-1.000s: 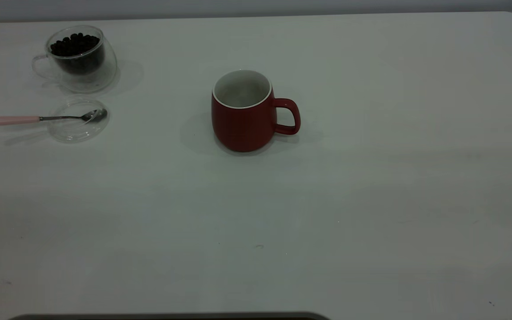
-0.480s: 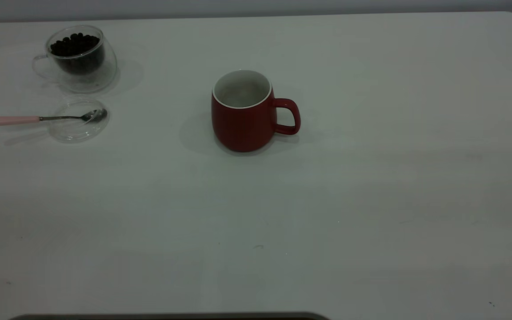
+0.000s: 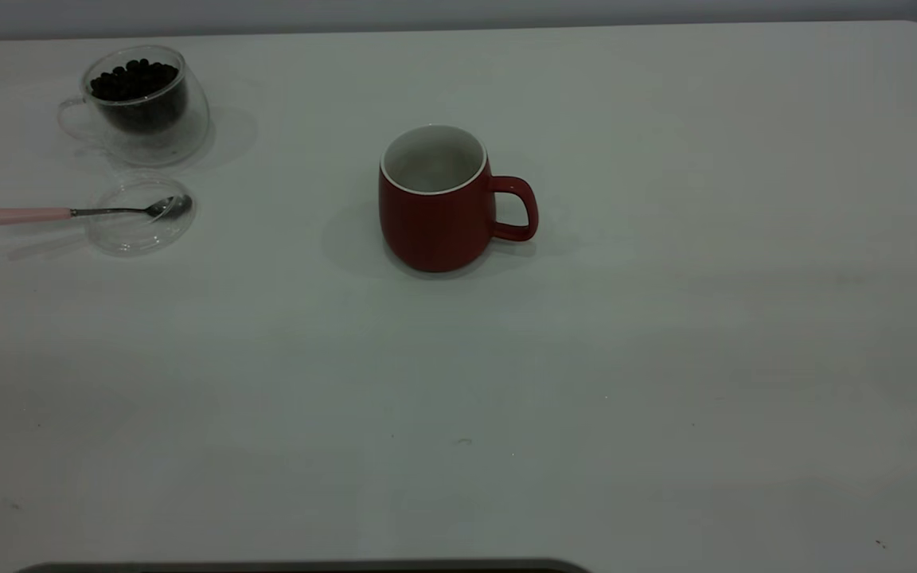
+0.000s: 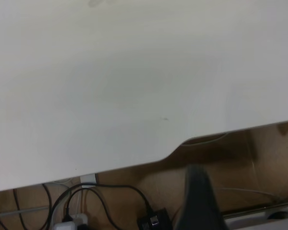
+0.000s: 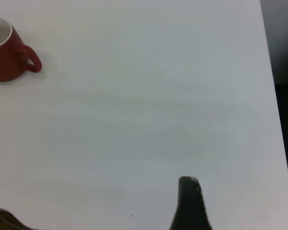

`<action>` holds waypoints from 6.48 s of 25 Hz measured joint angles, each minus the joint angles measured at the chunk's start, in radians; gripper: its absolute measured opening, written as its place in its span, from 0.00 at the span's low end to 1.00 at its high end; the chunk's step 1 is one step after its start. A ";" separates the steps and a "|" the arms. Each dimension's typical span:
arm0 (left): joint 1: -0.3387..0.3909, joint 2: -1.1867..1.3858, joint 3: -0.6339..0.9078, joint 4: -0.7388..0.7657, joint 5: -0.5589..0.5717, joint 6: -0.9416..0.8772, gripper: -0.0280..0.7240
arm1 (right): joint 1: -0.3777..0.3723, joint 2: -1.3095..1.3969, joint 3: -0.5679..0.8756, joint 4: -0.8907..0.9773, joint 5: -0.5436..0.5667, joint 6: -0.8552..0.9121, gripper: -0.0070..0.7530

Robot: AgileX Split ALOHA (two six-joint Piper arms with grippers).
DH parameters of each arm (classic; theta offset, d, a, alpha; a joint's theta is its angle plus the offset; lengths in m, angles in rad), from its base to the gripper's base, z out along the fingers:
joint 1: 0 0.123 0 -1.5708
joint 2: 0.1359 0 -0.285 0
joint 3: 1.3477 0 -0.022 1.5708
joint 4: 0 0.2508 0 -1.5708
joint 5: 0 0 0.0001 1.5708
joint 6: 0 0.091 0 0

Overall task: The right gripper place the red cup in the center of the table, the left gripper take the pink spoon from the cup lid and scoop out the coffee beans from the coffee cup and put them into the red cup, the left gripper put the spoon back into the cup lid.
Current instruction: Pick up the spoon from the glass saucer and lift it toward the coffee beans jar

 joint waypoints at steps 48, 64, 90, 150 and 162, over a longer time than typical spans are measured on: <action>0.507 1.420 -0.398 -0.819 -0.352 0.719 0.99 | 0.000 0.000 0.000 0.000 0.001 0.000 0.79; 0.683 1.855 -0.536 -1.033 -0.275 1.064 0.99 | 0.000 0.000 0.000 0.000 0.001 0.000 0.79; 0.767 2.267 -0.819 -1.062 -0.126 1.177 0.99 | 0.000 0.000 0.000 0.005 0.001 0.000 0.79; 0.583 2.447 -1.076 -1.072 -0.001 1.082 0.20 | 0.000 0.000 0.000 0.008 0.001 0.000 0.79; 0.614 2.271 -1.076 -0.934 0.018 1.043 0.20 | 0.000 0.000 0.000 0.008 0.001 0.000 0.79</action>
